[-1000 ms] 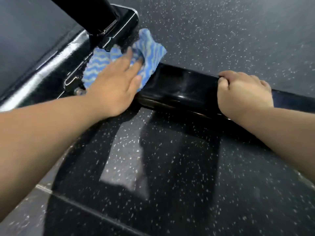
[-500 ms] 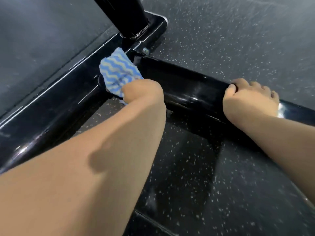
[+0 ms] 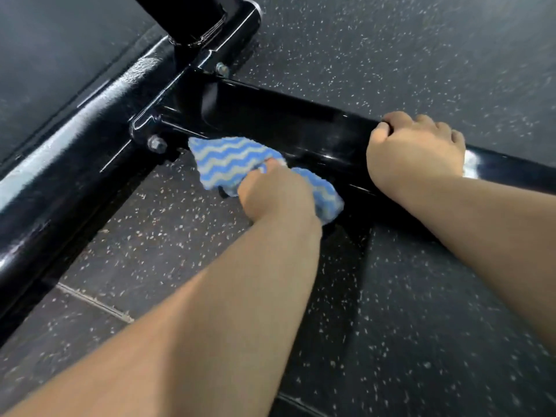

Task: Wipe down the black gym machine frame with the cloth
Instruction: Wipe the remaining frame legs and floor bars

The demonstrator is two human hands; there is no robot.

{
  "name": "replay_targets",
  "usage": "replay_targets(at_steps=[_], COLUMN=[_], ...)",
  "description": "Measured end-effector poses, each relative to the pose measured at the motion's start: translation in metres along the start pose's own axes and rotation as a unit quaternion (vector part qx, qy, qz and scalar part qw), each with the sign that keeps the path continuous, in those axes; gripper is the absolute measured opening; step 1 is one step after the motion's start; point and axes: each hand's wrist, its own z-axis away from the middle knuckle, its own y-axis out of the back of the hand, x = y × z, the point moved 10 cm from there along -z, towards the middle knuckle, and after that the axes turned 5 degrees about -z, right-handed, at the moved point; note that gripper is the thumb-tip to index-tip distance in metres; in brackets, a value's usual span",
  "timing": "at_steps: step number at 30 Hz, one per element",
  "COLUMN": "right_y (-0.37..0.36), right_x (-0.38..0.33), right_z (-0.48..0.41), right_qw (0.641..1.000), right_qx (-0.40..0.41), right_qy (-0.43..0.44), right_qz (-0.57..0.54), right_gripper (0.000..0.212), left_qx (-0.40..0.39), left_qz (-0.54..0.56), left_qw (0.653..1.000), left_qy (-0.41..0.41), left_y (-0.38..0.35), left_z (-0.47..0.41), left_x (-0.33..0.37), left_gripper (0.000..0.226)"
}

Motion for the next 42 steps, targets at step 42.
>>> replay_targets(at_steps=[42], right_y=[0.026], right_x=[-0.017], right_z=[0.024], right_qw=[0.961], right_qx=[0.088], right_qy=[0.153], right_qz=[-0.214], right_gripper=[0.053], left_qx=[-0.216], left_qz=[-0.066], left_qw=[0.928], left_qy=[-0.298], left_y=[-0.052], left_z=[-0.002], left_x=[0.108], left_gripper=[0.049])
